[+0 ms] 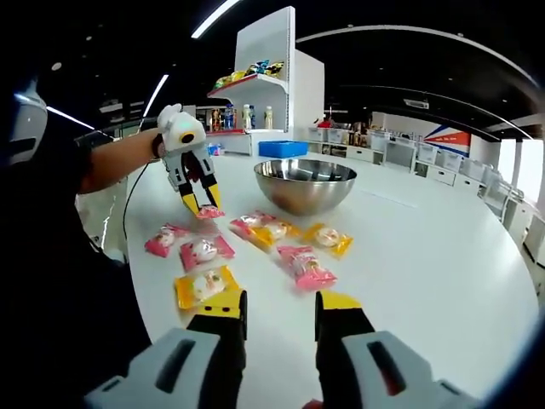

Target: Pick up the marshmallows scattered on the table and place them into the bowl on the table

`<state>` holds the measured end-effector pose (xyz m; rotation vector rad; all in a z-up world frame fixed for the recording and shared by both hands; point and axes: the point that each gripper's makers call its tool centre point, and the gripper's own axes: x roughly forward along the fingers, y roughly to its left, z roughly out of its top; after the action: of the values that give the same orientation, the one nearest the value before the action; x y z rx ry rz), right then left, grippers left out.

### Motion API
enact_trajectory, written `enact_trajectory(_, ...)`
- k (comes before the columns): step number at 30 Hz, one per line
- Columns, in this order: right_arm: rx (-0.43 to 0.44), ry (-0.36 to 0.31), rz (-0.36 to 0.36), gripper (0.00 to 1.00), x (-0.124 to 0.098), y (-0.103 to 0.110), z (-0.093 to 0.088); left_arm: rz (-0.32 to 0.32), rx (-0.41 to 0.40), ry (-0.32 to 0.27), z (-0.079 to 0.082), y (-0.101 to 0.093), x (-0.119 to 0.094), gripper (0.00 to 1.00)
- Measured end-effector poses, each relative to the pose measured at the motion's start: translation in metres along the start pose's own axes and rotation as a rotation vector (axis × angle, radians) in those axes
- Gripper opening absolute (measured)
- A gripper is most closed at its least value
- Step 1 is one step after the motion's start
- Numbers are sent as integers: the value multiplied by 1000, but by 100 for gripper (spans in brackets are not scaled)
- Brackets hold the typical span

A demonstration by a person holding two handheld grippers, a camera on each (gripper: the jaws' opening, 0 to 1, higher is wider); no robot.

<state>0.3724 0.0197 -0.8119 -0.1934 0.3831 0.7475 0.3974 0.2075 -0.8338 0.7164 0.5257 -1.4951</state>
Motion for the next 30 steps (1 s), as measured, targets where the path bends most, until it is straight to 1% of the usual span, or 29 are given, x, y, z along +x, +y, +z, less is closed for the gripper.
enact_trajectory(5, 3, 2, 3, 32, 0, 1, -2, 65, -81, -88, 20, 13, -5, 21)
enact_trajectory(10, 7, 6, 1, 32, 0, 0, -4, 89, -103, -149, 35, 26, -14, 21)
enact_trajectory(14, 11, 4, 2, 32, 1, 0, -5, 127, -127, -188, 43, 38, -18, 21)
enact_trajectory(16, 12, 6, 4, 32, 2, 1, -6, 184, -170, -233, 49, 53, -24, 21)
enact_trajectory(20, 15, 7, 8, 31, 2, 2, -8, 285, -206, -300, 58, 76, -35, 21)
enact_trajectory(25, 17, 6, 2, 31, 1, -1, -8, 344, -230, -348, 66, 92, -43, 21)
enact_trajectory(30, 17, 5, 4, 31, 1, -1, -8, 404, -268, -373, 69, 107, -43, 21)
